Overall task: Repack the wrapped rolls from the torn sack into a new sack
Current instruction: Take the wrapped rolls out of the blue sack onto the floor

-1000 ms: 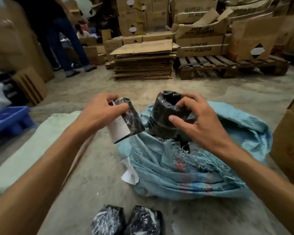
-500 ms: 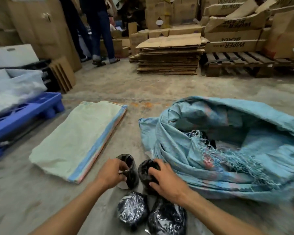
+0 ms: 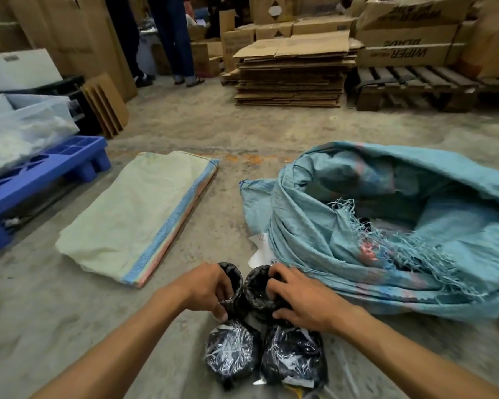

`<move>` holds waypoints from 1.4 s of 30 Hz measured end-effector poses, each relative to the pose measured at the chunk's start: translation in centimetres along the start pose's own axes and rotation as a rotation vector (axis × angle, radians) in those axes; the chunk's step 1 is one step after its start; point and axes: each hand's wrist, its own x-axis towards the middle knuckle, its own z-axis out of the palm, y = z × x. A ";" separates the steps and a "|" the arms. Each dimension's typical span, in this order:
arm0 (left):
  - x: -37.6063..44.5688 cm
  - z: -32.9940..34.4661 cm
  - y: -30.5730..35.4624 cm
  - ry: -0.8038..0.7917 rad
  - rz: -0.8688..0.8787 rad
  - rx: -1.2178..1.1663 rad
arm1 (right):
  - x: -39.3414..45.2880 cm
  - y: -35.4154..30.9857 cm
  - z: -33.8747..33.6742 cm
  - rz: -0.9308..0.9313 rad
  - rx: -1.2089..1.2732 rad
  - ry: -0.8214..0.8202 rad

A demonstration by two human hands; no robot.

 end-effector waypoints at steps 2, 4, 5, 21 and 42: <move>-0.4 -0.3 0.5 -0.003 -0.005 0.045 | -0.2 -0.3 -0.2 0.004 -0.024 -0.016; -0.7 -1.0 1.0 0.026 -0.017 0.112 | -0.5 -0.8 -0.7 0.007 -0.074 -0.009; -0.8 -1.5 1.3 0.058 -0.019 0.139 | -0.5 -1.0 -1.3 0.006 -0.099 0.020; 9.9 -9.5 17.8 0.647 0.454 -0.100 | -4.9 15.0 -11.6 0.571 0.178 -0.061; 30.4 -7.2 19.1 -0.173 0.020 0.403 | -0.7 26.4 -10.4 0.773 0.238 -0.502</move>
